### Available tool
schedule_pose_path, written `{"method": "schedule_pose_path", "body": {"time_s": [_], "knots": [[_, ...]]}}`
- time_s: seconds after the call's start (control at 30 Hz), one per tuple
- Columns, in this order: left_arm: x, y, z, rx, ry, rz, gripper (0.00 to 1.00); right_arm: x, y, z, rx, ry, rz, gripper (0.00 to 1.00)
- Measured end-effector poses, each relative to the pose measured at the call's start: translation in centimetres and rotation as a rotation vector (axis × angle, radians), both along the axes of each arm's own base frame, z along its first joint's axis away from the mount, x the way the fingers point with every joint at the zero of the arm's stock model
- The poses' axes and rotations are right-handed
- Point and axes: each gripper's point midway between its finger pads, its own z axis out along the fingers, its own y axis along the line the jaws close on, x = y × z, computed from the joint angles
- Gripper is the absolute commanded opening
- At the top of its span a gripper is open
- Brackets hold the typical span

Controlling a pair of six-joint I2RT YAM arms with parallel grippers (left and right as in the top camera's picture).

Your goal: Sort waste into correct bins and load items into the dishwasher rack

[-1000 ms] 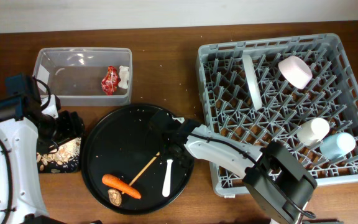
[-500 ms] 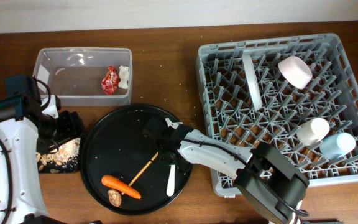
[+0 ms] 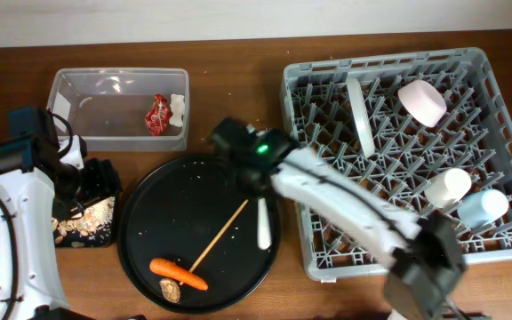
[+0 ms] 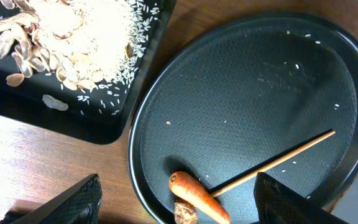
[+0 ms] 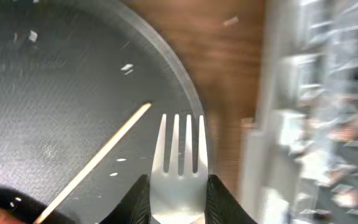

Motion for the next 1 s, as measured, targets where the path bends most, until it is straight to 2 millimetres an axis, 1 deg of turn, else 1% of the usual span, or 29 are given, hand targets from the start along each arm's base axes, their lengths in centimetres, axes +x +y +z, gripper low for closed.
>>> {"method": "schedule_pose_path", "body": {"time_s": [0.03, 0.07, 0.1, 0.17, 0.2, 0.3, 0.33, 0.37, 0.4, 0.43, 0.5, 0.53, 0.57, 0.6, 0.63, 0.7, 0.73, 0.77, 0.8, 0.9, 0.97, 1.0], "knots": [[0.0, 0.0, 0.0, 0.0, -0.001, 0.0, 0.78, 0.7, -2.2, 1.5, -0.007, -0.012, -0.017, 0.23], [0.0, 0.0, 0.0, 0.0, 0.0, 0.0, 0.78, 1.2, -4.0, 2.0, -0.023, -0.009, -0.029, 0.23], [0.0, 0.0, 0.0, 0.0, 0.0, 0.0, 0.78, 1.7, -5.8, 2.0, -0.042, 0.006, -0.046, 0.23], [0.0, 0.0, 0.0, 0.0, -0.001, 0.0, 0.78, 2.6, -8.4, 1.3, -0.07, 0.027, -0.049, 0.24], [0.0, 0.0, 0.0, 0.0, -0.001, 0.0, 0.78, 2.7, -9.2, 0.6, -0.082, 0.037, -0.039, 0.24], [0.0, 0.0, 0.0, 0.0, -0.001, 0.0, 0.78, 2.5, -10.3, -2.4, -0.105, 0.064, -0.008, 0.24], [0.0, 0.0, 0.0, 0.0, 0.0, 0.0, 0.78, 2.5, -10.3, -3.1, -0.106, 0.062, 0.001, 0.31], [0.0, 0.0, 0.0, 0.0, 0.001, 0.0, 0.78, 2.5, -10.4, -3.9, -0.108, 0.063, 0.008, 0.41], [0.0, 0.0, 0.0, 0.0, 0.0, 0.0, 0.78, 2.3, -10.5, -4.4, -0.111, 0.068, 0.015, 0.45], [0.0, 0.0, 0.0, 0.0, 0.0, 0.0, 0.78, 2.2, -10.6, -4.6, -0.12, 0.069, 0.023, 0.49], [0.0, 0.0, 0.0, -0.001, 0.001, 0.0, 0.78, 2.4, -10.9, -4.5, -0.128, 0.065, 0.024, 0.49], [0.0, 0.0, -0.1, -0.001, 0.002, 0.0, 0.78, 2.3, -11.0, -4.1, -0.132, 0.072, 0.027, 0.49], [-0.1, 0.0, -0.1, -0.001, 0.003, 0.0, 0.78, 2.4, -10.9, -3.2, -0.132, 0.072, 0.03, 0.49], [-0.1, 0.0, -0.1, -0.001, 0.004, 0.0, 0.78, 3.1, -10.6, -1.7, -0.12, 0.049, 0.029, 0.49], [-0.1, 0.0, -0.1, -0.002, 0.004, 0.0, 0.78, 3.8, -10.1, 0.1, -0.1, 0.021, 0.029, 0.49], [0.0, 0.0, -0.1, 0.0, 0.001, 0.0, 0.78, 4.4, -9.0, 2.9, -0.045, -0.014, 0.031, 0.5], [-0.1, 0.0, -0.1, -0.001, 0.003, 0.0, 0.78, 4.7, -7.8, 4.2, 0.004, -0.033, 0.043, 0.5], [0.0, 0.0, -0.1, 0.0, 0.001, 0.0, 0.78, 4.2, -5.6, 5.4, 0.081, -0.038, 0.065, 0.53], [0.0, 0.0, -0.1, -0.001, 0.002, 0.0, 0.78, 2.8, -3.7, 5.3, 0.126, -0.005, 0.079, 0.55], [0.0, 0.0, -0.1, -0.001, 0.002, 0.0, 0.78, 0.1, -0.1, 5.0, 0.192, 0.052, 0.066, 0.56], [0.0, 0.0, -0.1, 0.0, 0.001, 0.0, 0.78, -2.0, 3.1, 3.5, 0.227, 0.098, 0.04, 0.55], [0.0, 0.0, -0.1, 0.0, 0.001, 0.0, 0.78, -3.0, 4.6, 2.1, 0.23, 0.132, 0.017, 0.55]]}}
